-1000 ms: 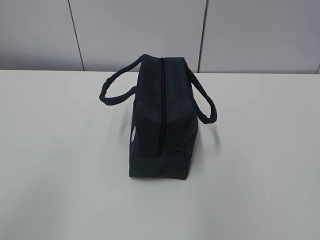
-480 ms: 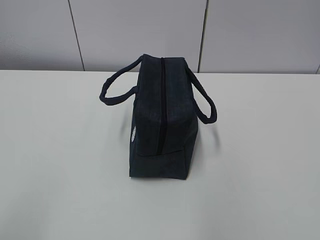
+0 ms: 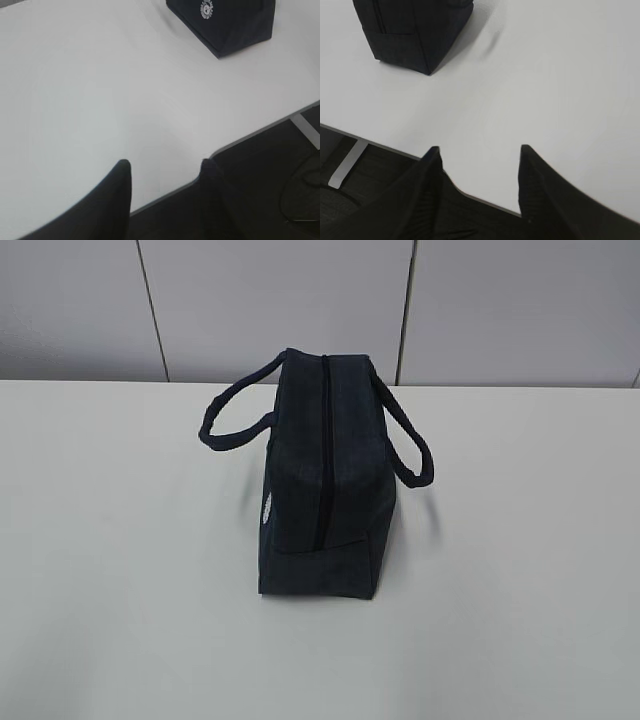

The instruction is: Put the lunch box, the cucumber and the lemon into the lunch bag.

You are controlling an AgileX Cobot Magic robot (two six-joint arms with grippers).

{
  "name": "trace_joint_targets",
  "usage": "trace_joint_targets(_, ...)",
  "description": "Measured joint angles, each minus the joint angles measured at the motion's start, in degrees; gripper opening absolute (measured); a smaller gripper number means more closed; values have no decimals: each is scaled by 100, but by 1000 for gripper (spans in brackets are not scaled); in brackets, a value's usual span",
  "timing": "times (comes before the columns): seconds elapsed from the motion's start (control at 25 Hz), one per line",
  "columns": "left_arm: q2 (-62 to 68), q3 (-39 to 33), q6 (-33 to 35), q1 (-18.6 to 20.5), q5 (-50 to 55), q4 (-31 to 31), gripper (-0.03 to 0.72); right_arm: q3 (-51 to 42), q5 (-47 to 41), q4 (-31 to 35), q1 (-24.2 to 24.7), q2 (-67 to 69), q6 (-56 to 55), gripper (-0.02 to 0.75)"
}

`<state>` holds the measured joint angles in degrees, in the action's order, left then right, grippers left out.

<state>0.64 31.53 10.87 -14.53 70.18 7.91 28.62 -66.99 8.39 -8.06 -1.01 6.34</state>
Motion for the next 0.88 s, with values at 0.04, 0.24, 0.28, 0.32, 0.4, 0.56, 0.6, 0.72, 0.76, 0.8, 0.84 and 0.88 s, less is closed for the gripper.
trace_joint_targets(0.04, 0, -15, 0, 0, -55, 0, 305, -22, 18, -20, 0, 0, 0, 367)
trace_joint_targets(0.24, 0, -193, 21, 0, -510, 0, 280, -44, 85, -50, 0, 0, 0, 365)
trace_joint_targets(0.28, 0, -202, 22, 0, -541, 0, 276, -44, 94, -63, 0, 0, 0, 365)
trace_joint_targets(0.32, 0, -202, 22, 0, -564, -4, 273, -44, 94, -73, 0, 0, 0, 365)
trace_joint_targets(0.4, 0, -206, 22, 0, -577, -4, 269, -44, 108, -67, 0, 0, 0, 365)
trace_joint_targets(0.56, 0, -206, 22, 0, -577, -4, 267, -44, 108, -67, 0, 0, 0, 365)
trace_joint_targets(0.6, 0, -206, 22, 0, -577, -13, 267, -44, 108, -67, 0, 0, 0, 365)
trace_joint_targets(0.72, 0, -206, 22, 0, -584, -13, 259, -44, 112, -77, 2, 0, 0, 365)
trace_joint_targets(0.76, 0, -206, 22, 0, -584, -13, 258, -44, 112, -77, 28, 0, 0, 365)
trace_joint_targets(0.8, 0, -206, 22, 0, -584, -13, 258, -44, 112, -77, 74, 0, 0, 365)
trace_joint_targets(0.84, 0, -206, 22, 0, -584, -13, 258, -44, 112, -77, 152, 0, 0, 365)
trace_joint_targets(0.88, 0, -206, 22, 0, -589, -13, 257, -44, 112, -81, 266, 0, 0, 365)
